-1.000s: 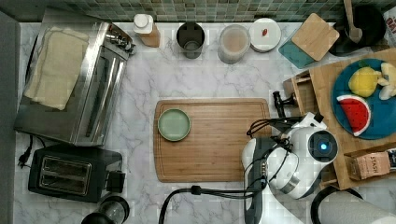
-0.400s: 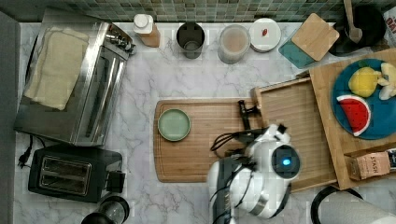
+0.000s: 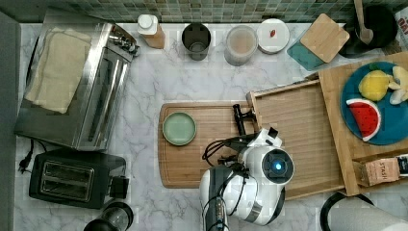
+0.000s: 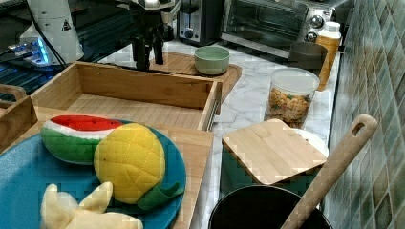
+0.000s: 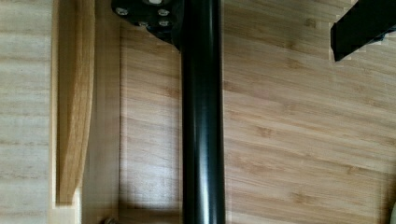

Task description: Open the drawer.

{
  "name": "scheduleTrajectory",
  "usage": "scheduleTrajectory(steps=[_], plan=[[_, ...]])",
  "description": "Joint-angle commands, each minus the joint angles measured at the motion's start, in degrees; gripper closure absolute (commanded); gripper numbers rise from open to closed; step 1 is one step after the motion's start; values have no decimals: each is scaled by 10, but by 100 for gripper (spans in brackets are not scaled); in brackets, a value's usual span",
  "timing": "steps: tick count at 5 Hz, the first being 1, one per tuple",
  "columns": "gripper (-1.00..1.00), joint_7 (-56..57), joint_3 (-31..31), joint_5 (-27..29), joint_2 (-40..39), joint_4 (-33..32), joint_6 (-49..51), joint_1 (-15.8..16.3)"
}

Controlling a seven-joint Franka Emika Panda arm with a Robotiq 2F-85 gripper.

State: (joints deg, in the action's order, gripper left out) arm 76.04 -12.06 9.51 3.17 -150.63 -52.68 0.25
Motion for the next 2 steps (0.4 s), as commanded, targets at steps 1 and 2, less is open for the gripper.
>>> scheduleTrajectory(steps=[1, 2], plan=[[-100, 32, 57, 52, 8, -1, 40, 52], [-100, 31, 50, 51, 8, -1, 39, 59]])
